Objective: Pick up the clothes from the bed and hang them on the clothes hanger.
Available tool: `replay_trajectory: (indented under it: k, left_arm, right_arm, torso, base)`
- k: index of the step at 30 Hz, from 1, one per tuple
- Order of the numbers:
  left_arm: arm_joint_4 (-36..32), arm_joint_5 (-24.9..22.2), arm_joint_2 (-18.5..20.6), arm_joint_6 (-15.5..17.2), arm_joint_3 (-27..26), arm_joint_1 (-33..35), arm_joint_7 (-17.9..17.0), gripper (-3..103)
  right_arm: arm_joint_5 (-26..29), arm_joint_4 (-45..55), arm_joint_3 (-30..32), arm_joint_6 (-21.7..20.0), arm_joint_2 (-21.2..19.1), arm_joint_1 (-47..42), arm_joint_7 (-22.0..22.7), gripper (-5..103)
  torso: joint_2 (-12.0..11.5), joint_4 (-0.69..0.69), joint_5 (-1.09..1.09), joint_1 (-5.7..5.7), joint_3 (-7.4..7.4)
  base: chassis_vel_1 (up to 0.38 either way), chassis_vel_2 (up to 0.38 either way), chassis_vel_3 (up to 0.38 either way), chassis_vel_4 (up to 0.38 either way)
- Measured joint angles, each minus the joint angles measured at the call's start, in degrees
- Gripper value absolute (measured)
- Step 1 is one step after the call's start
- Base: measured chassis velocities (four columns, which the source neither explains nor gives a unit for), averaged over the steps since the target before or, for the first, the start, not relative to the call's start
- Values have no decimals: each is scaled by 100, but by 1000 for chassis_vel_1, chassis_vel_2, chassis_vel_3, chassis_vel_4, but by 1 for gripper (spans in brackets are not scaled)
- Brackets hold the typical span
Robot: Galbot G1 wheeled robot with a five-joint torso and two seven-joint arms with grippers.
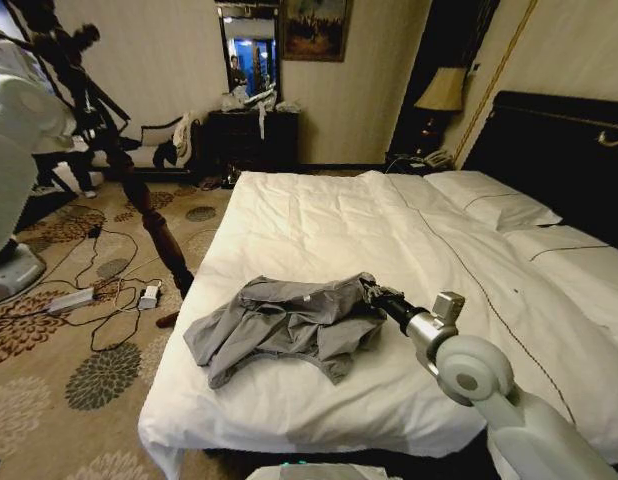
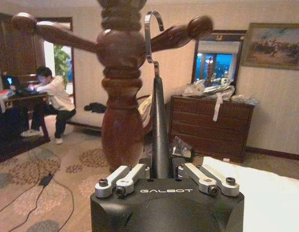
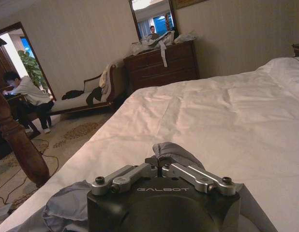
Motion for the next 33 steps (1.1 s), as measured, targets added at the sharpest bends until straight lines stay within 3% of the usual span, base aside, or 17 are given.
replay_trajectory:
  k: [20,23,25,28,30,31,33]
  left_arm:
    - [-1303,16,407,15,-150,359,180,19]
    - [-1447,213,497,-29,-235,557,381,19]
    - [-1633,499,682,-77,-363,880,719,19]
    - [-1777,530,801,-127,-454,1080,903,19]
    - [-2032,545,995,-357,-552,1361,1332,19]
    - [-2032,545,995,-357,-552,1361,1332,19]
    - [-2295,491,1185,-640,-637,1631,1858,19]
  right_arm:
    - [88,11,6,6,-61,55,69,0]
    - [87,-14,7,7,-56,45,76,0]
    - [82,-37,6,7,-55,28,78,0]
    - [80,-52,0,7,-57,36,78,0]
    - [81,-86,-3,8,-72,76,82,0]
    - [81,-86,-3,8,-72,76,82,0]
    - [86,-117,0,13,-89,86,90,0]
  torso:
    - [0,1,1,0,0]
    - [0,0,1,0,0]
    - [0,0,-2,0,0]
    - [0,4,-2,0,0]
    - [0,1,-2,0,0]
    - [0,1,-2,0,0]
    - [0,0,2,-1,0]
  base:
    - [0,0,0,0]
    - [0,0,0,0]
    - [0,0,0,0]
    - [0,0,0,0]
    - [0,0,0,0]
    - [0,0,0,0]
    - [0,0,0,0]
